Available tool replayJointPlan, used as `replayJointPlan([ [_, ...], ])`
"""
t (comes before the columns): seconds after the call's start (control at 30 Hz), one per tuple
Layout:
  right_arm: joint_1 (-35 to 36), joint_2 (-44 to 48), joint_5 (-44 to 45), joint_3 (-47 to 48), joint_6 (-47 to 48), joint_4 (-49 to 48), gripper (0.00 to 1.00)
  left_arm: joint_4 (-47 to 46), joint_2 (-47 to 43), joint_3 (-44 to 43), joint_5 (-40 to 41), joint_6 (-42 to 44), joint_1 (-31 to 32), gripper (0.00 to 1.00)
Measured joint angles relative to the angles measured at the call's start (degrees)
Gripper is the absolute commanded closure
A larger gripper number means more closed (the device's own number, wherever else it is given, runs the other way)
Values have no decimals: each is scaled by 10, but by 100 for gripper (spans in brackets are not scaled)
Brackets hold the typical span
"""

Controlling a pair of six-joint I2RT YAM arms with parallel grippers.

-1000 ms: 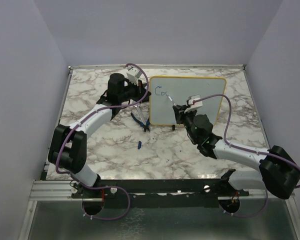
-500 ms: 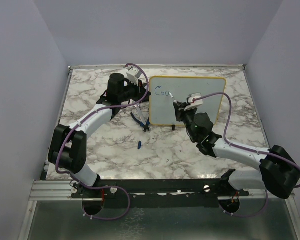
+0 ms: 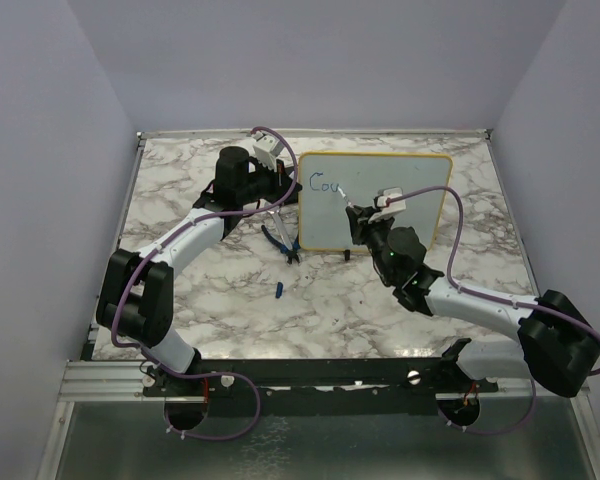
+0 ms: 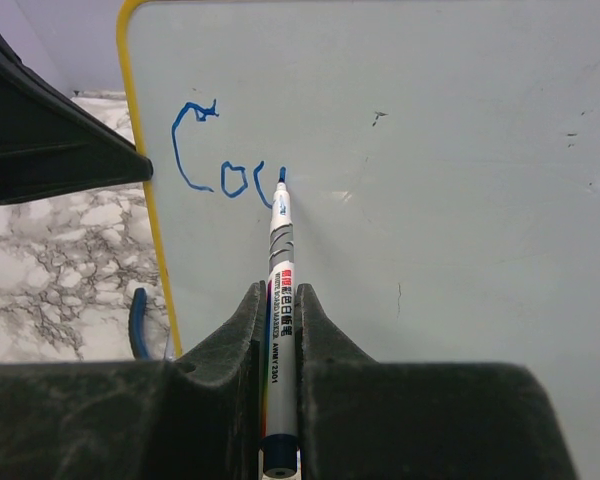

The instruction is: Write a sentence on the whiteboard

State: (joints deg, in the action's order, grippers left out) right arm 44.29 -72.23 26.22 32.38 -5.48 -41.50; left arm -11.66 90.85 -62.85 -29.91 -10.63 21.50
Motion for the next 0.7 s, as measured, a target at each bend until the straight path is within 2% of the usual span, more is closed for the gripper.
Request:
replayJointPlan([
  [0.7,0,31,-4,-29,-11,17,99,3,-2,0,-1,0,1,100],
])
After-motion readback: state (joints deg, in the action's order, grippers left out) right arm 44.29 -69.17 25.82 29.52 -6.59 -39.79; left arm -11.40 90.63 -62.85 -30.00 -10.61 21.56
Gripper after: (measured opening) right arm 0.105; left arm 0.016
